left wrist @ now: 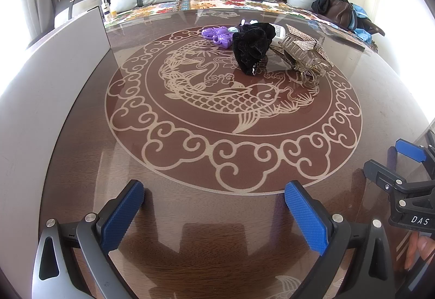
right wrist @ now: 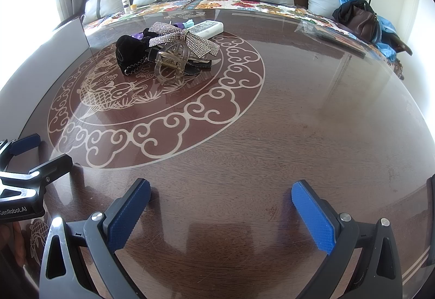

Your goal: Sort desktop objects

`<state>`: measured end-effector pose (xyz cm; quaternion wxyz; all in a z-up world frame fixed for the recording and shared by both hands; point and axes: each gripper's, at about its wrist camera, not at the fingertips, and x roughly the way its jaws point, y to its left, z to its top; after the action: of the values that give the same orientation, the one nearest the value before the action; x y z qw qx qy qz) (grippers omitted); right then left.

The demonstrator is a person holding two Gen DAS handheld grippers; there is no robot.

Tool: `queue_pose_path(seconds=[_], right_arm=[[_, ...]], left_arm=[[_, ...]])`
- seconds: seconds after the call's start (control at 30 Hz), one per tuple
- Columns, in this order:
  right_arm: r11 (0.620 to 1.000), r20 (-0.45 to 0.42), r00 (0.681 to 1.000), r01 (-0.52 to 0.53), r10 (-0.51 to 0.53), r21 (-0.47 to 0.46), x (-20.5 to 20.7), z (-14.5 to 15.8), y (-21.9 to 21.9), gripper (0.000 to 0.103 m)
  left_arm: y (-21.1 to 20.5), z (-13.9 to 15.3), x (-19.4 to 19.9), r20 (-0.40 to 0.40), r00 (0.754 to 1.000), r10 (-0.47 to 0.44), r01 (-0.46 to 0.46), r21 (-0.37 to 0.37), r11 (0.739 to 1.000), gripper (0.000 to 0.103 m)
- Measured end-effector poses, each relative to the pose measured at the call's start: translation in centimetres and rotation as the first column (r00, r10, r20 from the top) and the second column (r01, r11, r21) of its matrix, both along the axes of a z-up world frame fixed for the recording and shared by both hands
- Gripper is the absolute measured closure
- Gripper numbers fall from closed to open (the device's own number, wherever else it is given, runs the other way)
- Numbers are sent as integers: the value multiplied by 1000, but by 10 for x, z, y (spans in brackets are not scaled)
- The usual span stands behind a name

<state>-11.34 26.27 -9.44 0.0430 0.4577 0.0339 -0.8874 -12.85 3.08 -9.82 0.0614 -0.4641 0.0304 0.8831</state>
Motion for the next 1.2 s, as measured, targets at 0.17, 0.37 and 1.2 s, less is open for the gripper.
queue_pose_path(seconds=[0.17,0.37,1.2], right_arm=[[1000,0,1000,0,0,0,0,0,0,0],[1000,0,1000,0,0,0,0,0,0,0],[993,52,992,-108,111,-55,-26,4,-5,0]], left_arm=[[0,0,0,0,1000,0,0,0,1000,0],[1,1,-1,8,999,-38,38,-10,999,0],[-27,2,-16,5,993,-119,119,-2,993,0]])
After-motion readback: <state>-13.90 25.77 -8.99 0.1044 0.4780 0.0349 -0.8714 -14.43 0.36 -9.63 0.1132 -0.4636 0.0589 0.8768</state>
